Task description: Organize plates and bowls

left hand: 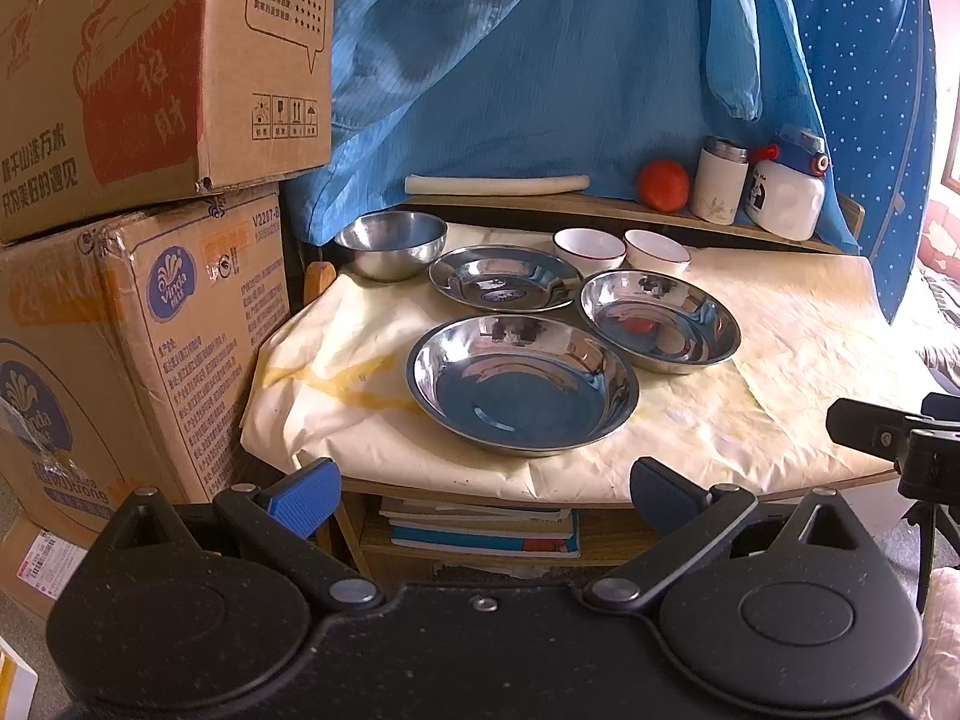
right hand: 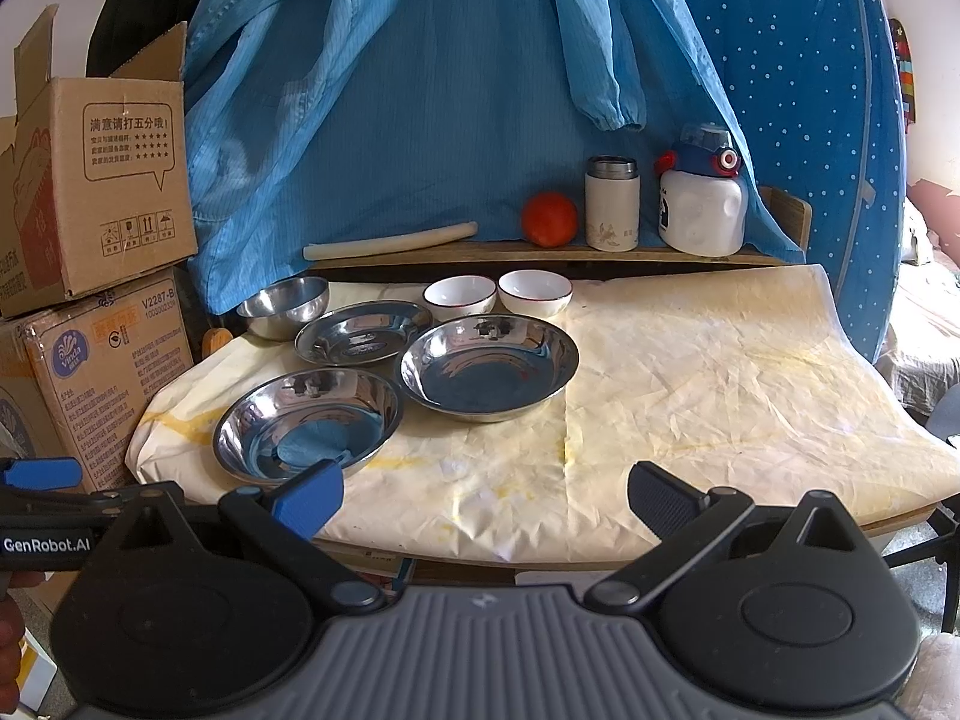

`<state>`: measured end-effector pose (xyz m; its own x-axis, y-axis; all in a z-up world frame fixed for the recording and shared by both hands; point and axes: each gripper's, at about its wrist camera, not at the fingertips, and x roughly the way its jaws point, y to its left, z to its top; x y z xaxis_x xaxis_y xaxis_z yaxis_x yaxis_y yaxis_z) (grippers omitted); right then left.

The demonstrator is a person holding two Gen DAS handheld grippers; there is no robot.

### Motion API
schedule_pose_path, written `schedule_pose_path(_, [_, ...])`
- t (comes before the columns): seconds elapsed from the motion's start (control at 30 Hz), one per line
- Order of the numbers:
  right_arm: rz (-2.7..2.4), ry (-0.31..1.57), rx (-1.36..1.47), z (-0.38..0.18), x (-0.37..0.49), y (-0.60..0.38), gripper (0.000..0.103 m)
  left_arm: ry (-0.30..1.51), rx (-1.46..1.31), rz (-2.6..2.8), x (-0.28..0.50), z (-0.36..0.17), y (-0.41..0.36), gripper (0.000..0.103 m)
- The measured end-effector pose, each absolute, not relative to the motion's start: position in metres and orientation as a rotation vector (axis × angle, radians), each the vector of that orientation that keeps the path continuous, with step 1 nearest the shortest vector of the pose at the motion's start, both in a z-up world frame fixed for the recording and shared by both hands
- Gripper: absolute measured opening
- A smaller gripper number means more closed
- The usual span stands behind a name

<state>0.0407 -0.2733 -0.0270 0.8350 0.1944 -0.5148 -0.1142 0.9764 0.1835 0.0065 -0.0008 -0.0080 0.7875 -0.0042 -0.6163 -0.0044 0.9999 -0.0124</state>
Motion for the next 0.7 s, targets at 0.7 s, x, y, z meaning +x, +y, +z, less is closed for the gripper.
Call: schedule_pose_path(0.7, [0.2,0.584,0.153,-0.03,0.068,-0.282,0.103,0.768,0.002,0.079,0.041,-0.002,0.006,0.102])
